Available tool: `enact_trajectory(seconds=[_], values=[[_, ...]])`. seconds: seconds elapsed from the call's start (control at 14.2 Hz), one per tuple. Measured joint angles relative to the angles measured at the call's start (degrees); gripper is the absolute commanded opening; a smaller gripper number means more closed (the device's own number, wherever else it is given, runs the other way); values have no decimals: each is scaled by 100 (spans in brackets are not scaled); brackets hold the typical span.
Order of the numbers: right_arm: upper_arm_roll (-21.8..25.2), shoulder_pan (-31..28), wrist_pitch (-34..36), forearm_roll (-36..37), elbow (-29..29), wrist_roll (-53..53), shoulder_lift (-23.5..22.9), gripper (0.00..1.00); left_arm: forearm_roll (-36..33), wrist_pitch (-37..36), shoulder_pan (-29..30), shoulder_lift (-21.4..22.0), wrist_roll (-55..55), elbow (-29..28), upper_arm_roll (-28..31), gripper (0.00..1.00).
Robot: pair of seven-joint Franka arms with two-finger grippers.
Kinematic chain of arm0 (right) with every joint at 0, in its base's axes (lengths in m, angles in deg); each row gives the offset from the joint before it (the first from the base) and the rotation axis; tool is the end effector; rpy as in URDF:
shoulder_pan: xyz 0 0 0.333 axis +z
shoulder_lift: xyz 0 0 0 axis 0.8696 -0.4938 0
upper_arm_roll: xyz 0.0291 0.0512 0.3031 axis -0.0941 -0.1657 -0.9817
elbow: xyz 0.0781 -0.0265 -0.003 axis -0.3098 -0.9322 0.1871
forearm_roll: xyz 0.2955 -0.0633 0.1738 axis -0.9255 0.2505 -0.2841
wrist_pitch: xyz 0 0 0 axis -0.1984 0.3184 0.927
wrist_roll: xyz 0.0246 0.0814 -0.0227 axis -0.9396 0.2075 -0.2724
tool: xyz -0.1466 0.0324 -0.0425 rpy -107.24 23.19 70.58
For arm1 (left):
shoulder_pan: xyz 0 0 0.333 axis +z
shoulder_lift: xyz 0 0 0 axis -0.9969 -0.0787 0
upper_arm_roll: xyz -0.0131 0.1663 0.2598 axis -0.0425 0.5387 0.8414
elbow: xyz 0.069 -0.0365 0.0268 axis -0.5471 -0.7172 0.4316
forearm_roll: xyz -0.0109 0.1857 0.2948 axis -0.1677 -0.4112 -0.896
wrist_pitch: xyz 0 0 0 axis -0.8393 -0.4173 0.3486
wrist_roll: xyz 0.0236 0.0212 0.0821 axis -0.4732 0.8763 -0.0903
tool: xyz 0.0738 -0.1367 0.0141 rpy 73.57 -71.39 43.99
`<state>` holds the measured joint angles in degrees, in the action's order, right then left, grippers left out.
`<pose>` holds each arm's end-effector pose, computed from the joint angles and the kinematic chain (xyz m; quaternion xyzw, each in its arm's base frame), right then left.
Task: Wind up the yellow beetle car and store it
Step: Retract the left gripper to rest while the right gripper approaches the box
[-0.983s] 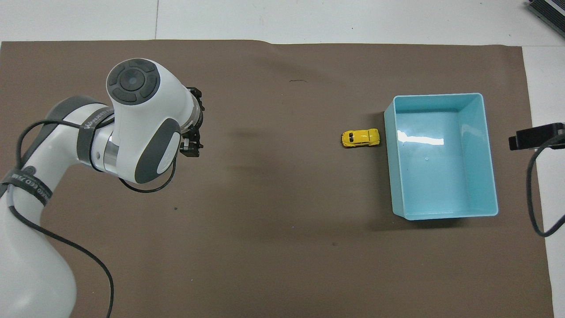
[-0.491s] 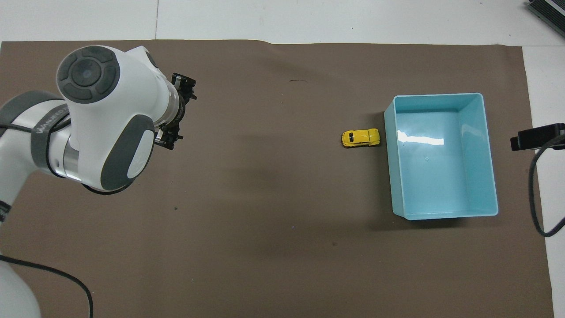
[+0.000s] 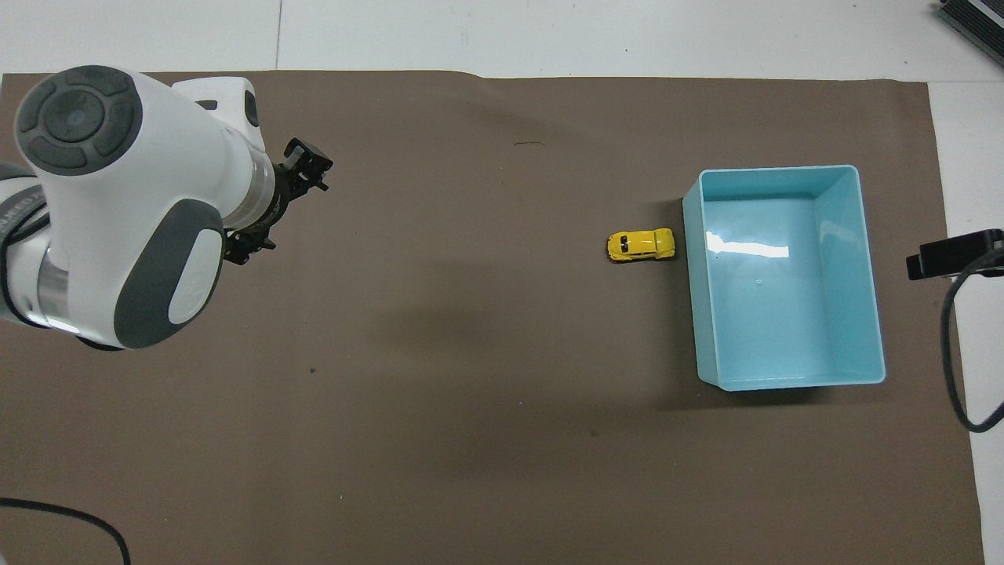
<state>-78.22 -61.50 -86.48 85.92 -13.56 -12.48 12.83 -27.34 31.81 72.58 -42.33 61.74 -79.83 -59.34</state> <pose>0.4889 -0.0144 0.6143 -0.9998 -0.0181 -0.0091 0.0043 0.5564 -0.1847 0.4775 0.9403 0.3354 0.0517 0.0250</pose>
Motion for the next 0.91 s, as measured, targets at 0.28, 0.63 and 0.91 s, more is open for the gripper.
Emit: enact_trajectory(seconds=[0.28,0.63,0.91], values=[[-58,77,120,0,1,-329,20,100,22,-442,202,202,-1779,-1,12,100],[-124,101,288,0,-9,-1300,86,100,27,-931,468,437,-3567,-6,35,100],[-156,104,292,0,-27,-2417,97,100,29,-1223,670,600,-4702,-30,42,100]])
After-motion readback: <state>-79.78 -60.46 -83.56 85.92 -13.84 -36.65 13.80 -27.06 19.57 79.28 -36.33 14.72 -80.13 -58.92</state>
